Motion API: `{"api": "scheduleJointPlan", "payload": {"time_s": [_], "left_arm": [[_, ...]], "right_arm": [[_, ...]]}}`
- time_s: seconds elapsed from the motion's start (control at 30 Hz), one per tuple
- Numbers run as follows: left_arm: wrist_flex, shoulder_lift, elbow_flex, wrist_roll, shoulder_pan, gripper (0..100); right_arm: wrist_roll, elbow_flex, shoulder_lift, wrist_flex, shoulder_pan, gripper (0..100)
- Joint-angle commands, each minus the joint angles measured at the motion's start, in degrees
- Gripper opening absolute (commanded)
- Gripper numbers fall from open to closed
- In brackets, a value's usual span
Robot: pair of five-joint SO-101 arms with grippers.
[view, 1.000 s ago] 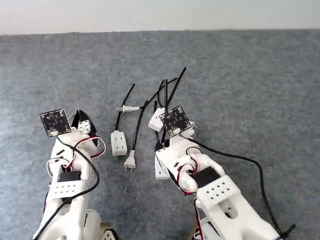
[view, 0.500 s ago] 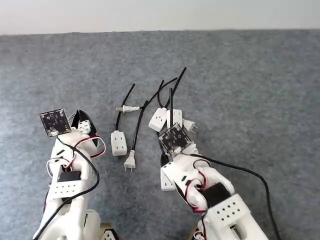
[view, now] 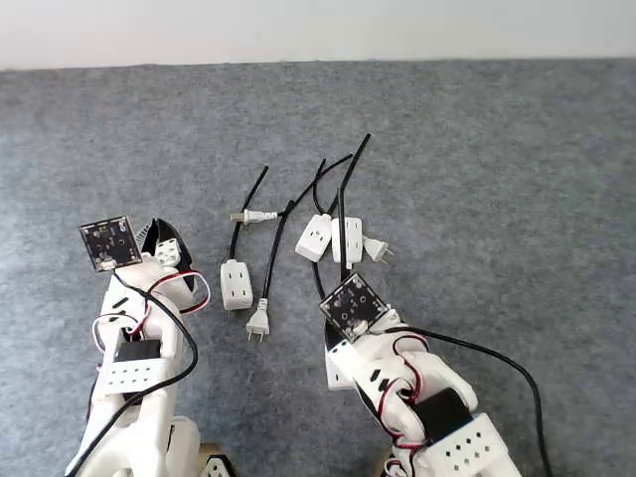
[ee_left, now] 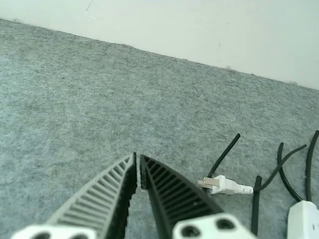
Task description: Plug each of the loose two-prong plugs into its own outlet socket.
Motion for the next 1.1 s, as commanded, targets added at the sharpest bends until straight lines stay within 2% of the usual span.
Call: {"api": "scheduleJointPlan", "payload": {"time_s": [0.0, 0.43, 0.63, 0.9, 1.07], "left_arm": [[-1.4, -1.0, -0.3, -0.4, 0.1, 2], [-1.1, -0.9, 0.7, -0.5, 0.1, 2], [8.0, -0.8, -1.6, -0.5, -0.1, 2], [8.5, -0.6, -1.9, -0.5, -0.1, 2], [11.2, 8.8, -8.3, -0.5, -0.2, 2]], "right_arm": [[2.5, 2.0, -3.0, 3.6, -0.6, 0.8], [6.4, 5.3, -11.3, 7.0, -0.7, 0.8], [7.2, 5.2, -11.7, 8.2, -0.4, 0.8], [9.7, 5.0, -11.7, 9.7, -0.3, 0.8], [9.5, 4.7, -11.7, 8.8, -0.3, 0.8]]}}
